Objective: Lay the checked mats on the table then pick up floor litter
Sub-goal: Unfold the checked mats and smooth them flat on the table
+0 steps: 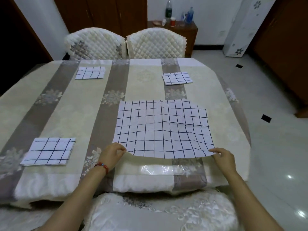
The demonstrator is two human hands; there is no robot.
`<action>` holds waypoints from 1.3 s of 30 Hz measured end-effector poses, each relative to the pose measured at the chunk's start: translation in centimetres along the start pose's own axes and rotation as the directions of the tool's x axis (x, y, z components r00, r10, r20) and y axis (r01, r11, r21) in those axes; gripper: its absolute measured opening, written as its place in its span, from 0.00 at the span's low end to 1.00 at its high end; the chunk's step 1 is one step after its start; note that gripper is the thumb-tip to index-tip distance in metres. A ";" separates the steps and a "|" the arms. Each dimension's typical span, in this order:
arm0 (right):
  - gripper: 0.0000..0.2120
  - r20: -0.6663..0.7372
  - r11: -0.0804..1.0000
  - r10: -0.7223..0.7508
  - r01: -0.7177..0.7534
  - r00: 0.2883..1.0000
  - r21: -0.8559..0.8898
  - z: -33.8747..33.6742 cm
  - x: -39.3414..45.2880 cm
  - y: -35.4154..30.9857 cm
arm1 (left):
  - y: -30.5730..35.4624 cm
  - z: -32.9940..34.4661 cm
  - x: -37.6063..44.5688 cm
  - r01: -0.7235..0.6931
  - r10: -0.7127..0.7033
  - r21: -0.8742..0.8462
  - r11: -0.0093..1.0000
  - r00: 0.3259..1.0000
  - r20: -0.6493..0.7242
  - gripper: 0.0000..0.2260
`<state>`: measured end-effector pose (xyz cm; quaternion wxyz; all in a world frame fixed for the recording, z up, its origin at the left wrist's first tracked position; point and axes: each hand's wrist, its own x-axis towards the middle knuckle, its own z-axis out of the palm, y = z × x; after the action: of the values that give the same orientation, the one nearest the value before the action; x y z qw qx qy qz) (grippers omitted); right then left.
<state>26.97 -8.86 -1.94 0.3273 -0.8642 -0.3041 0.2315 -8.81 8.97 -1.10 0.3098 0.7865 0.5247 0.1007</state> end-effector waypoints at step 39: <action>0.12 -0.193 0.911 0.392 -0.409 0.900 -0.057 1.3 1.9 0.7 | 0.9 3.6 1.4 0.575 -0.580 -0.087 0.813 0.789 -0.201 0.07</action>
<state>27.82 -7.42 -3.68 0.2564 -0.9401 -0.1003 0.2010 -5.80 8.58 -3.70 0.2744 0.5694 0.7694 0.0926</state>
